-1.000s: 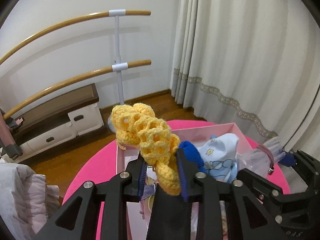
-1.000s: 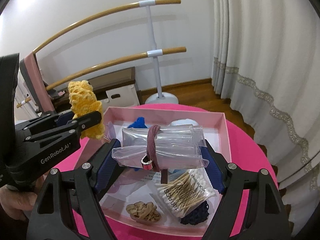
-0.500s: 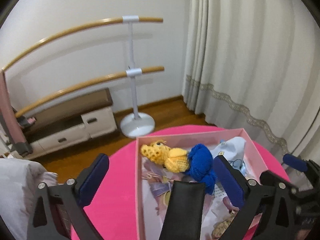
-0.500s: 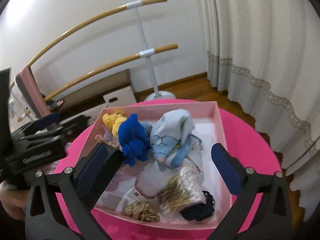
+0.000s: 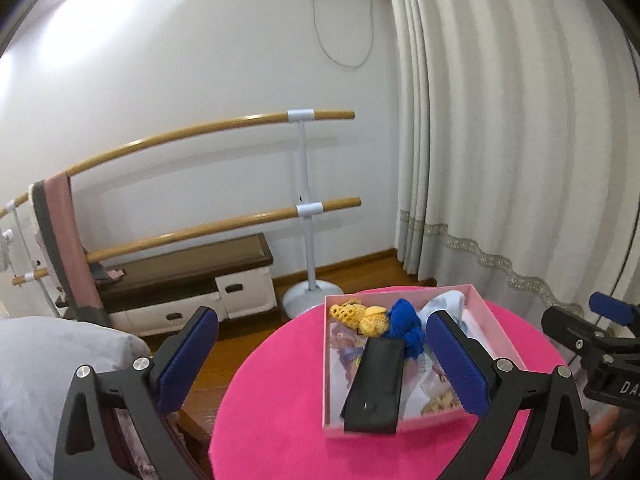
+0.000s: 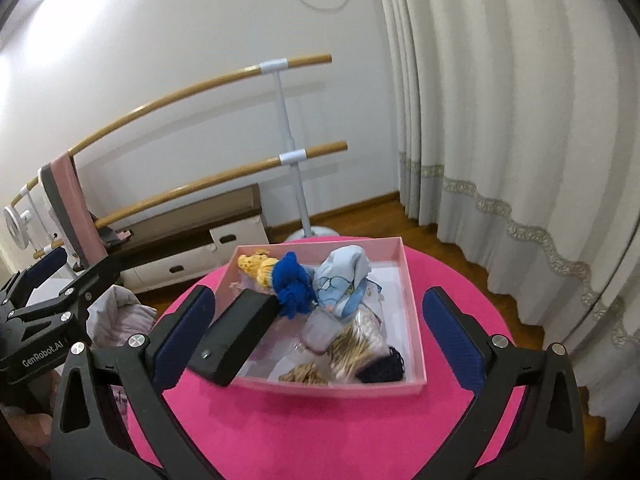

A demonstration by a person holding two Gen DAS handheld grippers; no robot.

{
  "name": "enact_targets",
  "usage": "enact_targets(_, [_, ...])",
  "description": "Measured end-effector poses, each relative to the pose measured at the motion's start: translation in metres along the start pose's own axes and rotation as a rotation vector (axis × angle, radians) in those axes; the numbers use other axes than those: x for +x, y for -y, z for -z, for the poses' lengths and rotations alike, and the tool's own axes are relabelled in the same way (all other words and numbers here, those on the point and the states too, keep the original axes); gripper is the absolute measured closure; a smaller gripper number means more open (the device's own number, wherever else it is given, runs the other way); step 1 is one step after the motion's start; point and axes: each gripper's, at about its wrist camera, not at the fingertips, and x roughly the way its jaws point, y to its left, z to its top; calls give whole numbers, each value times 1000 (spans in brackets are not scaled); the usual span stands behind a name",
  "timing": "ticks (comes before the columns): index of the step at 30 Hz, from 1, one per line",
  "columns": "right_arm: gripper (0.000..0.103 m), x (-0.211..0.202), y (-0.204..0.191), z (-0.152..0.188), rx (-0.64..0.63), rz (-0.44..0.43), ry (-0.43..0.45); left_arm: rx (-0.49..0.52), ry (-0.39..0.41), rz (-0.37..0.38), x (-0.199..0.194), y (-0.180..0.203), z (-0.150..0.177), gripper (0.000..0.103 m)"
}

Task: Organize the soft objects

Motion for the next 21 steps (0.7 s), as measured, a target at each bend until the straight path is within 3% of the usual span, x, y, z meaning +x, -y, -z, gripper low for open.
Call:
enact_targets(14, [0, -116, -17, 65, -17, 31, 81, -21, 81, 15, -160, 9, 94, 0])
enact_targets(21, [0, -162, -31, 85, -44, 53, 132, -32, 99, 11, -226, 6, 117, 0])
